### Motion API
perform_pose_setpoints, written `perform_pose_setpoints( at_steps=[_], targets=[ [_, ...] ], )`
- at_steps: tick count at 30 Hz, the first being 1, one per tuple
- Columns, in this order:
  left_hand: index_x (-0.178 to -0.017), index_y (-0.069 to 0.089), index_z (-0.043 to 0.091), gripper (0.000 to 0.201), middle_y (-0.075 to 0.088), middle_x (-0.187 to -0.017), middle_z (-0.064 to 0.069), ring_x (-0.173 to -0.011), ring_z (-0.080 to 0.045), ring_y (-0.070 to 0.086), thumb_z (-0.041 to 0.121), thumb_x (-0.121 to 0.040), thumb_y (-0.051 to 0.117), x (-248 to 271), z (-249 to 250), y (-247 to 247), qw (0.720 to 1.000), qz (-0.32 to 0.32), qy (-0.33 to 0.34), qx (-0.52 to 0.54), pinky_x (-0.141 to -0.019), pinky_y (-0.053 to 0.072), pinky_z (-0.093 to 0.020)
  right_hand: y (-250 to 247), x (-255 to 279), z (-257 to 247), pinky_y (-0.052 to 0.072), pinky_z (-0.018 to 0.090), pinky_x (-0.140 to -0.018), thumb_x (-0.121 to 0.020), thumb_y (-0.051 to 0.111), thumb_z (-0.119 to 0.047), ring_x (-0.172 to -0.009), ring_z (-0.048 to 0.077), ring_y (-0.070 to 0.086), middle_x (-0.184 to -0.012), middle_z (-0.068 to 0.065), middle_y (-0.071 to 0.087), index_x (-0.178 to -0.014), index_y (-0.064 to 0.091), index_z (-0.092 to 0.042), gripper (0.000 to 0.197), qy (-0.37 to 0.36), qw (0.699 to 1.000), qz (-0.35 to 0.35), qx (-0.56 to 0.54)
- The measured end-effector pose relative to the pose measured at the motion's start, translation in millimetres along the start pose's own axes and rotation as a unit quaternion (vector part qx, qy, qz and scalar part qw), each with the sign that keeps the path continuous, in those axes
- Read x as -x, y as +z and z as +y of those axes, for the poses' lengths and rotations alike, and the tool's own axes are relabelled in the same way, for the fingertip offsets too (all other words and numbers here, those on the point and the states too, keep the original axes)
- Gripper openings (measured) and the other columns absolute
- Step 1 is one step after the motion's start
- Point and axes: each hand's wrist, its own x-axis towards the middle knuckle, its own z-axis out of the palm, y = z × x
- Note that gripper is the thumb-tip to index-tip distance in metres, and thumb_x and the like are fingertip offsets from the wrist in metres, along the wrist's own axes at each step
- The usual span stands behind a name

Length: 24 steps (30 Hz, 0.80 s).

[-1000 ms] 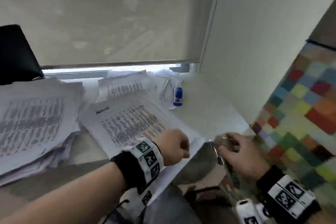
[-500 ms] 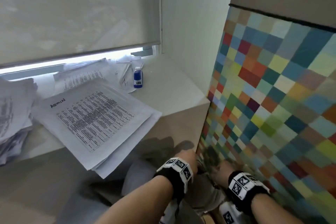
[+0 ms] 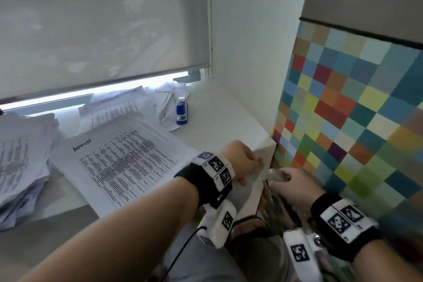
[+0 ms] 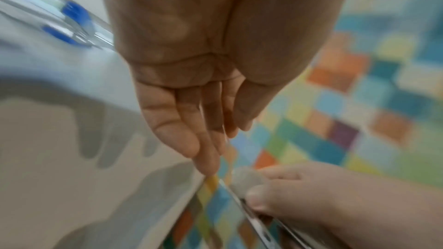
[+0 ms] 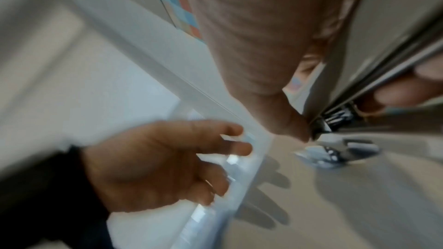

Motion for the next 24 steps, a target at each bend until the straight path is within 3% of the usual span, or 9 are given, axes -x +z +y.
perform_pose_setpoints(
  at_steps=[3,5,8,10,15,17,20,22,24],
  targets=[
    [-0.095,0.063,0.007,0.009,0.07,-0.091,-0.012,-0.05,-0.021,0.062,0.008,-0.095,0.054,7,-12,-56,0.993,0.06,-0.035,0.096,-0.048,0.053,-0.026,-12,-10,-47,0.054,0.031,-0.068,-0.084,0.063,-0.015,-0.081,0.018,0.063,-0.094,-0.001,0.066,-0.107,0.058,-0.027,0.027,-0.054,0.994,0.031,-0.087],
    [-0.104,0.061,0.008,0.01,0.068,-0.092,-0.008,-0.052,-0.019,0.062,0.009,-0.097,0.054,16,-29,-91,0.984,0.1,-0.068,0.128,-0.048,0.052,-0.025,-7,-27,-72,0.058,0.04,-0.075,-0.081,0.066,-0.014,-0.081,0.026,0.068,-0.093,0.006,0.07,-0.111,0.064,-0.019,0.031,-0.067,0.99,0.06,-0.111],
    [-0.107,0.063,0.006,0.014,0.07,-0.099,-0.009,-0.062,-0.021,0.067,0.012,-0.094,0.062,34,-69,-141,0.968,0.163,-0.12,0.147,-0.053,0.056,-0.029,10,-56,-101,0.051,0.026,-0.063,-0.083,0.065,-0.013,-0.076,0.024,0.064,-0.091,0.009,0.069,-0.113,0.065,-0.011,0.03,-0.075,0.993,0.055,-0.068],
    [-0.101,0.066,0.008,0.012,0.07,-0.1,-0.01,-0.068,-0.022,0.069,0.014,-0.091,0.066,49,-98,-169,0.957,0.199,-0.148,0.148,-0.056,0.058,-0.031,23,-76,-115,0.042,0.021,-0.064,-0.085,0.064,-0.015,-0.076,0.02,0.057,-0.087,0.009,0.063,-0.109,0.066,-0.007,0.025,-0.07,0.997,0.041,0.013],
    [-0.106,0.066,0.006,0.023,0.069,-0.098,-0.011,-0.076,-0.022,0.065,0.016,-0.086,0.073,79,-173,-218,0.931,0.278,-0.221,0.081,-0.065,0.058,-0.033,60,-130,-133,0.037,0.025,-0.068,-0.083,0.064,-0.026,-0.088,0.031,0.063,-0.085,0.013,0.063,-0.098,0.066,0.0,0.029,-0.06,0.988,0.035,0.137],
    [-0.115,0.065,0.006,0.039,0.068,-0.105,-0.01,-0.083,-0.021,0.064,0.022,-0.082,0.078,85,-196,-231,0.928,0.274,-0.25,0.021,-0.076,0.057,-0.034,67,-145,-147,0.041,0.027,-0.071,-0.083,0.064,-0.029,-0.092,0.033,0.063,-0.098,0.018,0.067,-0.099,0.065,-0.002,0.031,-0.072,0.986,0.038,0.149],
    [-0.134,0.053,0.009,0.071,0.058,-0.131,-0.008,-0.114,-0.023,0.057,0.037,-0.074,0.082,89,-220,-241,0.926,0.229,-0.291,-0.068,-0.102,0.045,-0.034,72,-160,-180,0.048,0.034,-0.089,-0.083,0.061,-0.035,-0.106,0.036,0.059,-0.116,0.021,0.062,-0.115,0.06,-0.004,0.045,-0.086,0.976,0.095,0.174],
    [-0.143,0.042,0.014,0.087,0.047,-0.143,-0.006,-0.128,-0.025,0.047,0.048,-0.073,0.08,86,-231,-245,0.924,0.198,-0.308,-0.11,-0.108,0.038,-0.036,79,-169,-209,0.043,0.037,-0.099,-0.087,0.06,-0.034,-0.115,0.036,0.053,-0.125,0.02,0.056,-0.126,0.055,-0.007,0.047,-0.134,0.965,0.136,0.182],
    [-0.149,0.03,0.015,0.097,0.039,-0.15,-0.005,-0.134,-0.025,0.041,0.054,-0.073,0.077,81,-239,-248,0.924,0.17,-0.318,-0.125,-0.11,0.034,-0.036,92,-178,-237,0.041,0.036,-0.099,-0.09,0.058,-0.033,-0.117,0.034,0.052,-0.128,0.019,0.055,-0.128,0.053,-0.006,0.047,-0.182,0.962,0.122,0.16]
  ],
)
